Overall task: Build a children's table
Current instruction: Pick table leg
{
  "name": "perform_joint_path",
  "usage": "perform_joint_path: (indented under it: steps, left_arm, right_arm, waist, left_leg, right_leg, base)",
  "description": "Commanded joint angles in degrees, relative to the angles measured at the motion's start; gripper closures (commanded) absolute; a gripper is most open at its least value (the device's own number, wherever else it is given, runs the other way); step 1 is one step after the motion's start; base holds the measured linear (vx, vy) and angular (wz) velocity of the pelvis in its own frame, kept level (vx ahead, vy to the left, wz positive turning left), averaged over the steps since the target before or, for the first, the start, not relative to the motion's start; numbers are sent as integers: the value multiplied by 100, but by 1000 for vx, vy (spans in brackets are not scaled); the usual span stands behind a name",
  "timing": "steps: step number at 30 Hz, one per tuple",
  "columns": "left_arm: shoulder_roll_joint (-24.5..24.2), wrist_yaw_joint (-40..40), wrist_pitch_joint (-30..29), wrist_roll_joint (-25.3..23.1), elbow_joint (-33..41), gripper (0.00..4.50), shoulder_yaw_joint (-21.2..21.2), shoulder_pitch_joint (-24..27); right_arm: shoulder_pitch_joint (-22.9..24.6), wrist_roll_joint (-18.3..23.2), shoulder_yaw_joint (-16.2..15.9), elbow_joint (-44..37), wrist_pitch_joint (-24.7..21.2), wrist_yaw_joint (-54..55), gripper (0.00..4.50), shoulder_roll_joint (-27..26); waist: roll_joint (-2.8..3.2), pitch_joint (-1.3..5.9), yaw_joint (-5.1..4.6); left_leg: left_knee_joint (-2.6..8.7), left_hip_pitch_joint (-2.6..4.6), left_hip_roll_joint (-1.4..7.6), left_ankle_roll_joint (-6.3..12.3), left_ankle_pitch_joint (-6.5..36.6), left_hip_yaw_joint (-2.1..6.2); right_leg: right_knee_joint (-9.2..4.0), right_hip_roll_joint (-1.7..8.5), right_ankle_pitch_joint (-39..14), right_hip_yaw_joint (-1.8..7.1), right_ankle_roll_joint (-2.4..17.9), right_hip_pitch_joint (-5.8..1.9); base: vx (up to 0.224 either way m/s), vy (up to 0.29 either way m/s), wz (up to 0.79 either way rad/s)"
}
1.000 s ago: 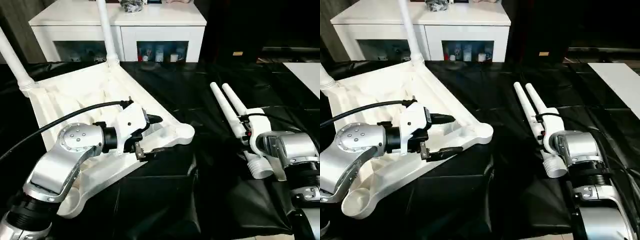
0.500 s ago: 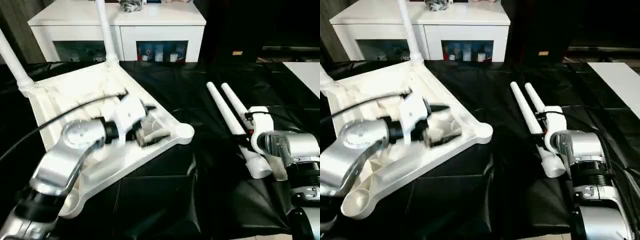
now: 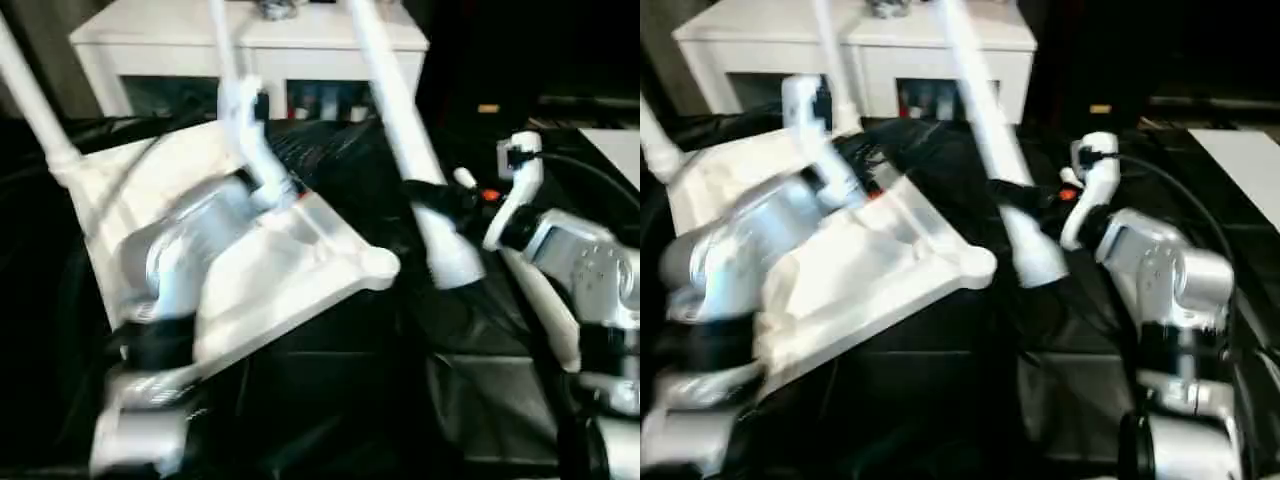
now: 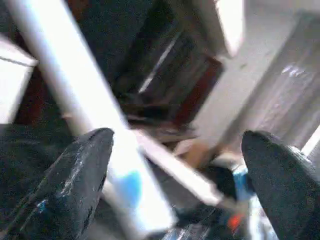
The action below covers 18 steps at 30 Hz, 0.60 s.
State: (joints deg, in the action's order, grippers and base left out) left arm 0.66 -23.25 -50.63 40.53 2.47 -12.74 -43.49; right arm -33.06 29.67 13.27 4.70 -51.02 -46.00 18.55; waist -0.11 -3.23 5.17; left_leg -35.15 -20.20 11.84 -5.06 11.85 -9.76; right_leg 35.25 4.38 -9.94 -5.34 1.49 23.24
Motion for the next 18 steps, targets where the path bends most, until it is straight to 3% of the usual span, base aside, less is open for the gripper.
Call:
perform_joint_path:
  steps: [1, 7, 13, 14, 16, 18]
  left_arm:
    - [54, 126, -218, 135, -49, 0, -96, -125]
    - [102, 324, -421, -156, -206, 0, -85, -194]
    - [91, 909, -447, -102, -332, 0, -62, -232]
    - [114, 916, -408, -108, -336, 0, -86, -248]
    - [134, 948, -342, -201, -385, 0, -145, -282]
    - [139, 970, -355, -221, -412, 0, -179, -294]
  right_arm:
    - [32, 268, 34, -337, -55, -117, 272, 11]
    - [49, 495, 0, -508, -118, -207, 272, 0]
    - [182, 476, -297, -831, -86, -233, 272, 64]
    - [241, 280, -527, -884, 30, -205, 272, 123]
    - [323, -497, -1192, -897, 592, 83, 272, 221]
    - [323, -703, -1361, -898, 736, 195, 272, 215]
  waist:
    - [-149, 428, 15]
    - [-127, 420, 14]
    - [-128, 433, 18]
    - [-126, 435, 18]
    - [-109, 423, 23]
    - [-114, 418, 8]
  left_leg:
    - [344, -42, 65, 480, 210, -30]
    - [359, -34, 58, 355, 228, -16]
    - [356, -59, 65, 365, 52, -1]
    - [355, -58, 64, 360, 62, -3]
    - [355, -52, 72, 246, 92, 0]
    - [363, -42, 61, 235, 208, -6]
  right_leg:
    - [-398, 316, -1042, 284, 1135, -389]
    - [-457, 309, -1476, 270, 748, -372]
    - [-421, 308, -1115, 271, 811, -384]
    - [-421, 313, -1135, 270, 816, -385]
    - [-448, 323, -1269, 265, 765, -366]
    - [-463, 324, -1386, 271, 701, -369]
  base:
    - [0, 0, 0]
    - [0, 0, 0]
    - [0, 0, 0]
    - [0, 0, 0]
    - [0, 0, 0]
    - [0, 0, 0]
